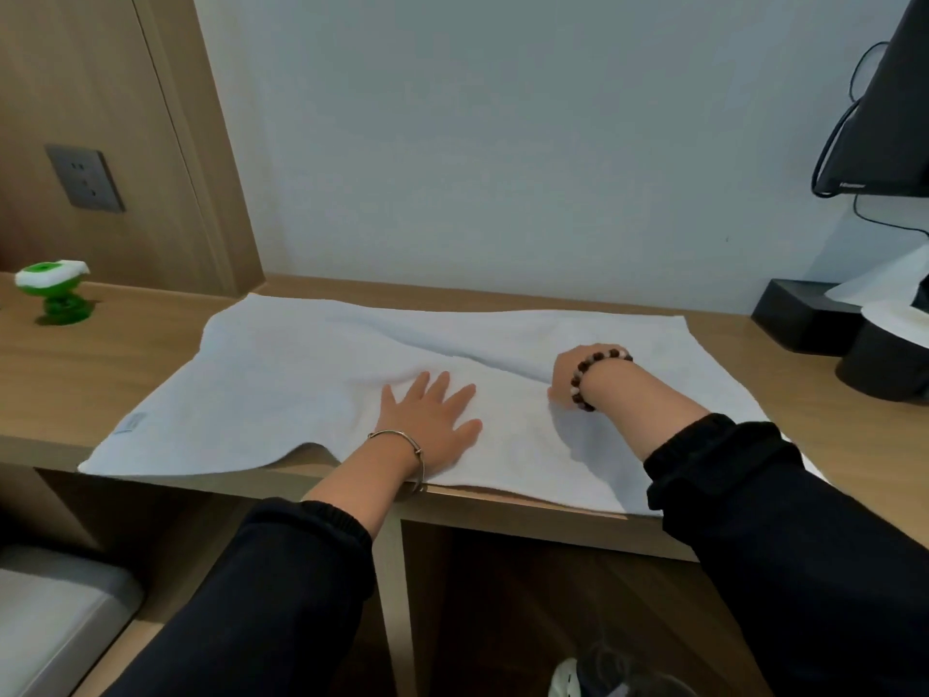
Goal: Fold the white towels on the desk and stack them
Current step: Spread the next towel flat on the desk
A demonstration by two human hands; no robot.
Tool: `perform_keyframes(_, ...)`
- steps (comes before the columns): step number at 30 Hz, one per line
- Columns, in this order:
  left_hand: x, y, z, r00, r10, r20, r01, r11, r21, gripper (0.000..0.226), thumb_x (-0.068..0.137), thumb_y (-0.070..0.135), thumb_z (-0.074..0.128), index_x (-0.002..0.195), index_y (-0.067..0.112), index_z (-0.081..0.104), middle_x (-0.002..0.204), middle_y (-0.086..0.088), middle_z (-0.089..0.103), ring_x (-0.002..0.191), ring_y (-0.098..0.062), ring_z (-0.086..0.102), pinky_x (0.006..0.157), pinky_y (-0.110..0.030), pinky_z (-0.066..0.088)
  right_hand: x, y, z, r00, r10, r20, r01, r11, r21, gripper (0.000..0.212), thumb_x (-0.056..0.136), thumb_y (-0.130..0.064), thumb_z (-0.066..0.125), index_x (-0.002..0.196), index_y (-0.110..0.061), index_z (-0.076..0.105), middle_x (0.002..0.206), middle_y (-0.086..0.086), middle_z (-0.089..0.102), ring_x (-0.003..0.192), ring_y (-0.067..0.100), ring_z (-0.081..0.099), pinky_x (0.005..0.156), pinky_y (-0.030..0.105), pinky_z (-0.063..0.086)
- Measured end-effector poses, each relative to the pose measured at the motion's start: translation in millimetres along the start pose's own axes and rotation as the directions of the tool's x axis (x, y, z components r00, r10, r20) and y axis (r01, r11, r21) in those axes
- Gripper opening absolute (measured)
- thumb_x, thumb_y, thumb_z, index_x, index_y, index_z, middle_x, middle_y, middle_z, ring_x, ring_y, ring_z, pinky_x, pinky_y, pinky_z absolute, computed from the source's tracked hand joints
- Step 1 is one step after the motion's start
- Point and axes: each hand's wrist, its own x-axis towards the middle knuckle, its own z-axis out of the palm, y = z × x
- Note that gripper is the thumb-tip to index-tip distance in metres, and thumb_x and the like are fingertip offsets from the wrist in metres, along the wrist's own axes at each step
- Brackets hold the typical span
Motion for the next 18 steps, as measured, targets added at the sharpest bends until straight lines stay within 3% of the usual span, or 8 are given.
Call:
perform_keyframes(3, 0, 0, -1, 1.000, 0.025, -0.003, -0.025, 1.000, 0.006, 0.058, 0.093, 0.059, 0.014, 0.148, 0.043, 0.000, 0.159, 0.006, -0.007, 0.146, -0.019, -0.008, 0.112, -0.057, -0.002, 12, -12, 0, 0.971, 0.015, -0.239, 0.018, 0.990, 0.137, 0.023, 0.093, -0.018, 0.038, 0.104, -0.013, 0.058, 0.104, 0.006, 0.062, 0.085, 0.026, 0.055, 0.071, 0.031, 0.039)
perform_keyframes(5, 0, 1, 0, 1.000, 0.017, -0.007, -0.017, 1.000, 0.010, 0.059, 0.093, 0.060, 0.014, 0.148, 0.043, 0.001, 0.159, 0.007, -0.007, 0.146, -0.018, -0.008, 0.112, -0.056, -0.002, 22, -24, 18, 0.948, -0.082, -0.309, 0.161, 0.958, 0.238, 0.032, 0.098, -0.028, 0.033, 0.119, -0.013, 0.051, 0.124, 0.007, 0.053, 0.110, 0.030, 0.051, 0.079, 0.035, 0.037)
perform_keyframes(6, 0, 1, -1, 1.000, 0.014, -0.007, -0.014, 1.000, 0.013, 0.059, 0.093, 0.060, 0.014, 0.148, 0.043, 0.001, 0.159, 0.007, -0.007, 0.146, -0.018, -0.008, 0.112, -0.056, -0.002, 26, -28, 31, 0.951, -0.171, -0.258, 0.239, 0.936, 0.260, 0.041, 0.099, -0.036, 0.030, 0.133, -0.015, 0.043, 0.138, 0.006, 0.044, 0.126, 0.030, 0.042, 0.091, 0.039, 0.035)
perform_keyframes(8, -1, 1, -1, 1.000, 0.019, -0.006, -0.019, 1.000, 0.009, 0.059, 0.093, 0.060, 0.013, 0.148, 0.042, 0.001, 0.159, 0.008, -0.007, 0.146, -0.017, -0.008, 0.113, -0.056, -0.002, 35, -18, 51, 0.970, -0.222, -0.099, 0.243, 0.901, 0.359, 0.055, 0.099, -0.049, 0.022, 0.149, -0.027, 0.020, 0.158, -0.001, 0.014, 0.145, 0.022, 0.014, 0.113, 0.047, 0.014)
perform_keyframes(11, -4, 1, 1, 0.999, 0.030, -0.024, -0.030, 0.999, -0.012, 0.060, 0.092, 0.061, 0.013, 0.148, 0.042, 0.002, 0.159, 0.009, -0.006, 0.146, -0.015, -0.009, 0.113, -0.055, -0.003, 56, 20, 63, 1.000, -0.001, 0.004, -0.001, 0.914, 0.406, 0.056, 0.098, -0.052, 0.016, 0.151, -0.034, 0.010, 0.160, -0.006, -0.001, 0.147, 0.020, 0.003, 0.114, 0.053, 0.002)
perform_keyframes(14, -4, 3, 1, 0.999, 0.021, -0.026, -0.021, 0.999, -0.026, 0.060, 0.092, 0.061, 0.013, 0.148, 0.042, 0.002, 0.159, 0.009, -0.006, 0.146, -0.015, -0.009, 0.113, -0.054, -0.005, 65, 37, 56, 0.957, 0.253, 0.140, -0.284, 0.912, 0.295, 0.056, 0.099, -0.046, 0.011, 0.152, -0.028, 0.003, 0.160, 0.001, -0.006, 0.146, 0.027, 0.000, 0.114, 0.057, 0.001)
perform_keyframes(16, -4, 3, 0, 1.000, 0.014, -0.023, -0.015, 1.000, -0.022, 0.061, 0.092, 0.062, 0.013, 0.148, 0.042, 0.002, 0.159, 0.009, -0.005, 0.146, -0.015, -0.009, 0.113, -0.055, -0.004, 62, 19, 45, 0.970, 0.219, 0.105, -0.240, 0.928, 0.284, 0.060, 0.099, -0.048, 0.014, 0.152, -0.026, -0.001, 0.159, 0.004, -0.012, 0.146, 0.028, -0.007, 0.113, 0.059, -0.002)
perform_keyframes(18, -2, 3, 0, 1.000, 0.007, -0.022, -0.007, 1.000, -0.016, 0.061, 0.092, 0.062, 0.014, 0.148, 0.042, 0.001, 0.159, 0.009, -0.005, 0.146, -0.015, -0.009, 0.113, -0.055, -0.004, 52, -12, 38, 0.998, 0.052, 0.024, -0.057, 0.941, 0.334, 0.062, 0.097, -0.053, 0.015, 0.152, -0.027, -0.001, 0.159, 0.002, -0.012, 0.146, 0.027, -0.006, 0.110, 0.062, 0.000)
